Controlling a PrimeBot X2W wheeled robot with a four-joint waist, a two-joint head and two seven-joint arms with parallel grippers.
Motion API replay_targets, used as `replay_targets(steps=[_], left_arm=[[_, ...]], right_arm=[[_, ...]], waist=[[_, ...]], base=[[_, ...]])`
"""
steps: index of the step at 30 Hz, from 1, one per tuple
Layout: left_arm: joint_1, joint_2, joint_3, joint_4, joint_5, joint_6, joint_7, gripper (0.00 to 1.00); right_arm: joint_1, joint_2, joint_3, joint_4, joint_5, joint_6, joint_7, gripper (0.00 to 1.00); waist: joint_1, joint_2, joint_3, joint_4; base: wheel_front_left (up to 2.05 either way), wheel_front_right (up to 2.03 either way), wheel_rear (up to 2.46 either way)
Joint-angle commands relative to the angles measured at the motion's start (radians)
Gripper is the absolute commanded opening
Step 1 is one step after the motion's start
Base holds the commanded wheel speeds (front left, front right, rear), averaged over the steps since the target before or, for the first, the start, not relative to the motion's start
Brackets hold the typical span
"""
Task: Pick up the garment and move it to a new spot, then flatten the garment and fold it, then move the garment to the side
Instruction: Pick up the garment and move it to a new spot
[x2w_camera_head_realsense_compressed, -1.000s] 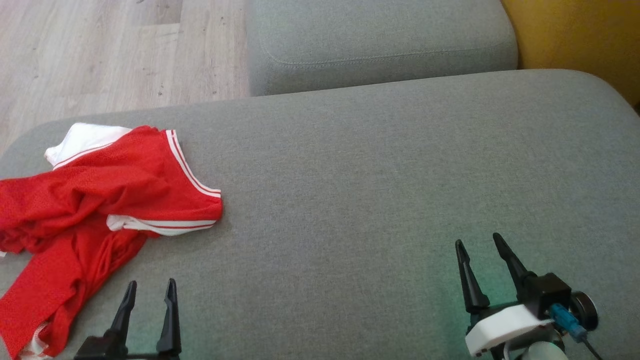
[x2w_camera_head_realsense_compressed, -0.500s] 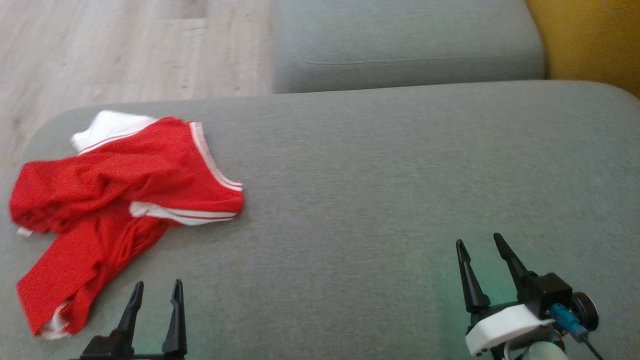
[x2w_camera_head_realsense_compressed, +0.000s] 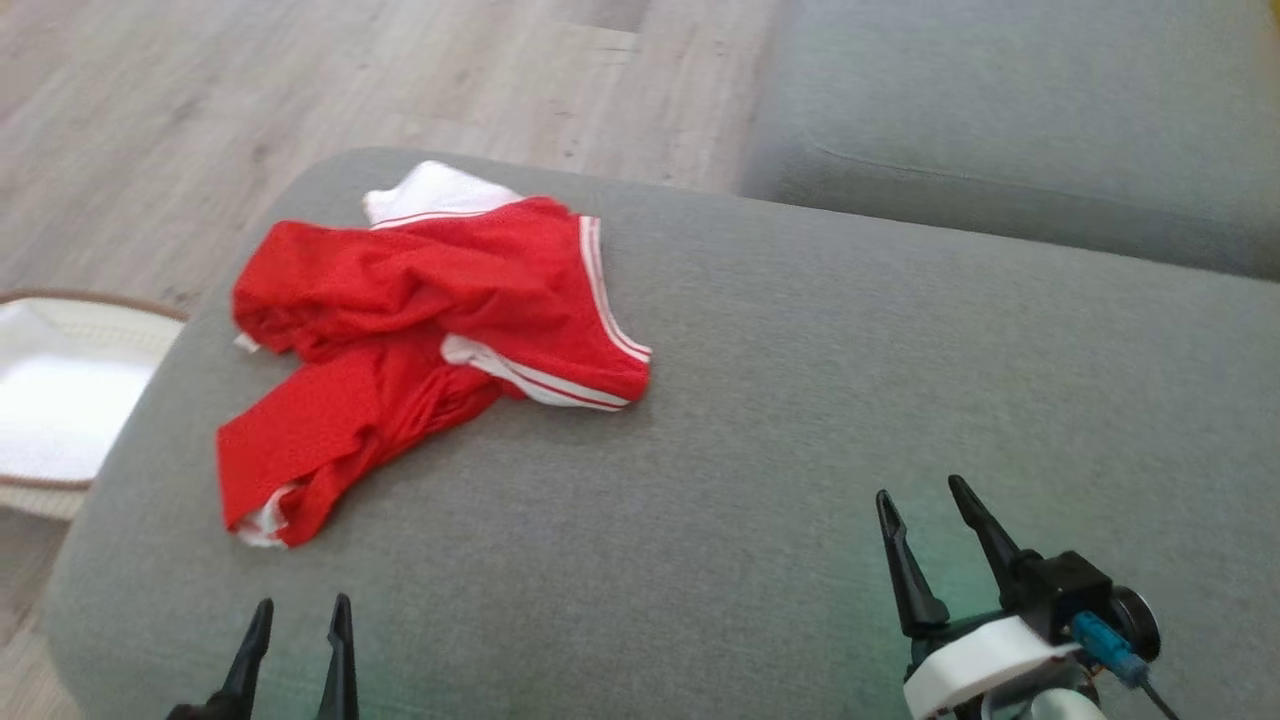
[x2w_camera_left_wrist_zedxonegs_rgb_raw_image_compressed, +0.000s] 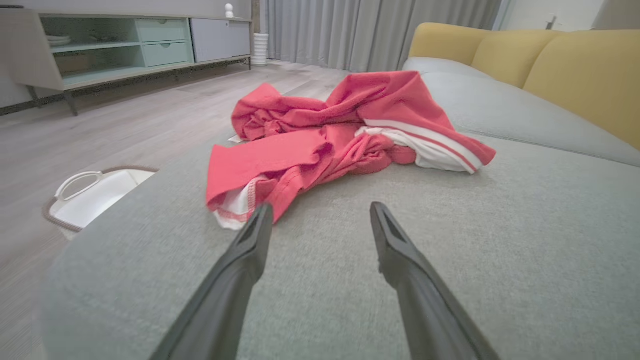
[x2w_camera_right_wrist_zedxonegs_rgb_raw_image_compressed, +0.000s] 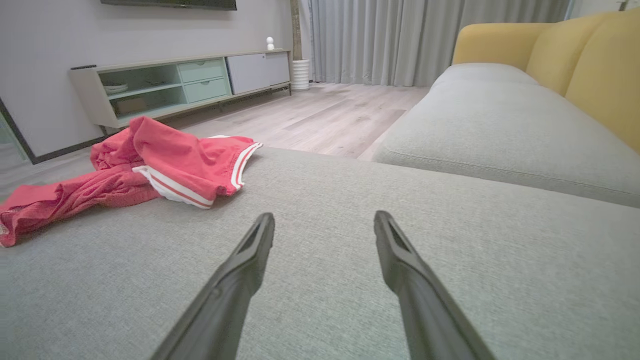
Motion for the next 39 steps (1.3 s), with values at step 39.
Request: replay_targets(steps=[39], left_arm=[[-0.86,0.449,-0.332,0.303,-0.545,0.004,0.682,1.0]], right_arm=[[-0.315,-0.009,0.167,-0.103,0.0,0.008,-0.011,1.0]], waist=[[0.0,0.0,0.428,-0.329]], base=[[0.0,0.0,0.0]])
